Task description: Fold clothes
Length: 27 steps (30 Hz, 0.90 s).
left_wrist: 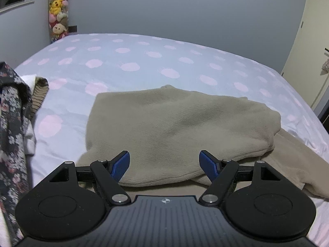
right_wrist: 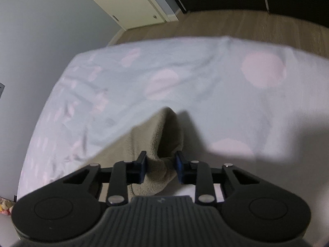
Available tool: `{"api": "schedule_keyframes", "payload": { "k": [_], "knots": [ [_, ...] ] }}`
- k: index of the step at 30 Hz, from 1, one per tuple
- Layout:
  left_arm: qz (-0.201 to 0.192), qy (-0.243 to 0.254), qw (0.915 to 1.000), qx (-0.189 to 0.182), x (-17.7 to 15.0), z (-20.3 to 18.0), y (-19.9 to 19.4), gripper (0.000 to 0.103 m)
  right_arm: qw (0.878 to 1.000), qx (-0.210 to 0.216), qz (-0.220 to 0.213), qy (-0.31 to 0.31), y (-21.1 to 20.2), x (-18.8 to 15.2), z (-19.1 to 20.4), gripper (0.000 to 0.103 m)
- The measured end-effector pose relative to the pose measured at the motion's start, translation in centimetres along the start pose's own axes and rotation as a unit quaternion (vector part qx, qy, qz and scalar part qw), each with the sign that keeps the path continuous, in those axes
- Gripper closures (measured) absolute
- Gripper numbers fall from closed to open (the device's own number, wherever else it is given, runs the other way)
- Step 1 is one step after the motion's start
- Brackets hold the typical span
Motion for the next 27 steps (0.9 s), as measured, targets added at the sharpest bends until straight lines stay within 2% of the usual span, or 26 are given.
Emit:
{"api": "schedule_keyframes", "payload": {
  "k": [4,7,10,14,19,24,27],
  "knots": [
    [-0.01,0.013,0.9999,0.004,0.4,1.2,-1.3,0.029,0.999,0.014,-0.027,-0.033,-2.8,1.9,4.8,0.076],
    [-0.011,0.023,0.9996,0.009,0.5,2.5,-2.2,0.029,0.996,0.036,-0.046,-0.06,-5.3,3.2,10.4,0.077],
    [-0.004,0.029,0.9994,0.019,0.7,4.1,-2.9,0.029,0.99,0.064,-0.065,-0.104,-8.0,3.7,17.4,0.077],
    [0.0,0.02,0.9995,0.026,1.0,6.2,-3.6,0.029,0.977,0.116,-0.078,-0.163,-11.6,2.6,27.9,0.078],
    [-0.005,-0.002,0.9997,0.025,1.3,8.9,-4.5,0.029,0.953,0.184,-0.081,-0.227,-15.5,-1.5,40.5,0.079],
    [-0.005,-0.009,0.9998,0.017,1.6,10.7,-4.3,0.029,0.926,0.243,-0.068,-0.282,-17.2,-8.7,51.1,0.079],
    [-0.003,-0.006,0.9999,0.011,1.9,11.7,-4.1,0.029,0.911,0.276,-0.042,-0.304,-17.3,-14.1,55.5,0.079]
  ]
}}
Point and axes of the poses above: each gripper's, at about its wrist camera, not at the fingertips, and y roughly the way its jaws point, z to its left, x to its top, the point moved 2 cm from there along y, roughly the way its jaws point, and after that the axes turned 5 degrees about -z, right-handed, at the moved point
